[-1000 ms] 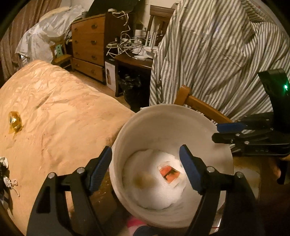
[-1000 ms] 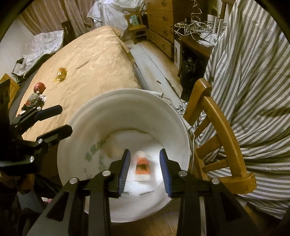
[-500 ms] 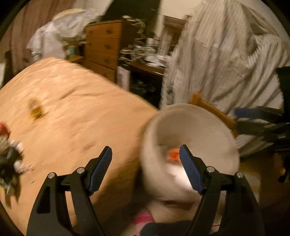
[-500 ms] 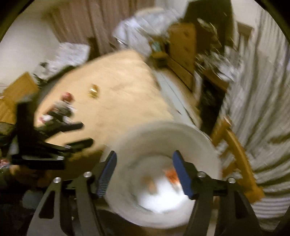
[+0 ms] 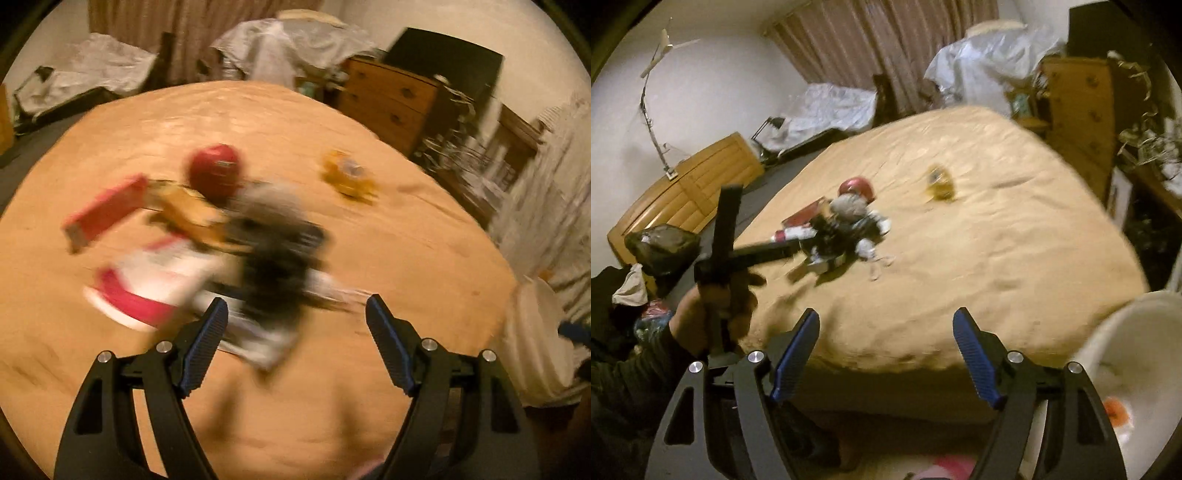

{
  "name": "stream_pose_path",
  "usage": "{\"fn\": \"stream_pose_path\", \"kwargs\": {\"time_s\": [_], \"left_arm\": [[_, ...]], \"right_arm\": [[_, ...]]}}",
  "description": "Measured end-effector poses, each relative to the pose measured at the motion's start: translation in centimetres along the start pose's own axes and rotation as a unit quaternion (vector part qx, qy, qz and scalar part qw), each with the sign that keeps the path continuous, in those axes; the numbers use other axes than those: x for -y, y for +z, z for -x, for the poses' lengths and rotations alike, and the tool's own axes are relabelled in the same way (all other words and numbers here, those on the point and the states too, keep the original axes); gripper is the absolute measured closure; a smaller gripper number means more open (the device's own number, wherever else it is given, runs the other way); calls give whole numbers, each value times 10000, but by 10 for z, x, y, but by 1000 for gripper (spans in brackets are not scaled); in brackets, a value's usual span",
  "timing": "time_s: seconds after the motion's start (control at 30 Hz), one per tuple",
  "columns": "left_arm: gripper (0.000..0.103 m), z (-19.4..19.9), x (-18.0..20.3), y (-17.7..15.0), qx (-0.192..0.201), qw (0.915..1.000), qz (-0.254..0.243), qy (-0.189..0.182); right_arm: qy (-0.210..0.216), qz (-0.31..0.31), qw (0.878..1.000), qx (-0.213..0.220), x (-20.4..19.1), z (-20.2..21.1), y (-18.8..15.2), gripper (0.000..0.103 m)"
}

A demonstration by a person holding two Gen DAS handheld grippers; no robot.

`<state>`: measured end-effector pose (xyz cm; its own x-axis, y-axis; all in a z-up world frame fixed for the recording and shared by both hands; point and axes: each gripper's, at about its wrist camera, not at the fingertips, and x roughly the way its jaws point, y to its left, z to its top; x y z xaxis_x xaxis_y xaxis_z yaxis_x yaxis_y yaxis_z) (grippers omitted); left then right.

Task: Collect trash
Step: 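Move both open tools back over the trash pile on the bed, then grasp the white Ezetimibe Tablets box with the left tool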

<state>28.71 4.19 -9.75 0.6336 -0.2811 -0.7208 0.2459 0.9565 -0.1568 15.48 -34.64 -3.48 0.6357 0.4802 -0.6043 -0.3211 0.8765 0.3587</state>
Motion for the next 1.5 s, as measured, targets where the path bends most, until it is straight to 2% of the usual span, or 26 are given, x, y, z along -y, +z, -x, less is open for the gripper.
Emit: {"fn": "stream_pose_path", "kwargs": {"time_s": [0.07,0.17,0.27,0.4,0.5,0.53,0.6,0.63,0.7,0.73,0.83,0.93,0.97,1.0,1.07,1.17,1.2,1.4,1.43,1.5], "left_arm": [[22,-10,-43,5,-146,9989,313,329],[22,-16,-93,0,-341,9944,792,608],[22,-5,-117,-7,-292,9940,816,665],[22,12,-121,-7,-91,9988,312,372],[15,17,-109,3,-11,9983,-561,147],[10,14,-101,8,-85,9955,-945,7],[10,4,-91,12,-286,9864,-1597,-255],[10,-8,-84,14,-420,9799,-1936,-241],[10,-25,-91,18,-796,9710,-2191,-527],[10,-32,-93,22,-901,9692,-2204,-629],[10,-55,-106,33,-1080,9690,-2066,-823],[10,-78,-122,32,-1317,9729,-1606,-1016],[14,-81,-125,32,-1303,9754,-1467,-1009],[20,-81,-127,32,-1226,9778,-1338,-1047],[57,-72,-126,25,-1114,9800,-1108,-1219],[79,-53,-119,6,-1098,9827,-1018,-1092],[83,-49,-119,0,-1129,9834,-1003,-1010],[83,-12,-148,-47,-1283,9889,-352,-666],[81,-4,-158,-52,-1252,9897,-148,-680],[70,7,-172,-59,-1165,9921,83,-462]], "right_arm": [[117,-18,9999,-107,-9,-20,0,27],[216,-38,9995,-217,-16,-45,-1,27],[316,-93,9988,-356,-16,-64,-4,27],[570,-267,9961,-614,-19,-101,-3,27],[754,-388,9939,-711,-27,-124,0,27],[791,-411,9934,-726,-29,-128,0,27],[839,-401,9927,-773,-37,-140,2,27],[851,-378,9924,-799,-40,-140,4,27],[862,-344,9921,-847,-46,-147,4,26],[847,-341,9920,-866,-47,-150,4,25],[819,-434,9912,-943,-49,-159,0,24],[773,-499,9900,-1069,-47,-169,-7,24],[757,-503,9898,-1097,-47,-172,-8,24],[726,-488,9899,-1114,-47,-174,-9,24],[679,-426,9906,-1112,-48,-176,-9,24],[677,-391,9911,-1075,-47,-179,-5,24],[695,-391,9911,-1063,-47,-181,-3,24],[811,-259,9908,-1056,-53,-188,3,24],[826,-236,9906,-1066,-54,-189,2,24],[862,-178,9900,-1106,-58,-193,1,24]]}}
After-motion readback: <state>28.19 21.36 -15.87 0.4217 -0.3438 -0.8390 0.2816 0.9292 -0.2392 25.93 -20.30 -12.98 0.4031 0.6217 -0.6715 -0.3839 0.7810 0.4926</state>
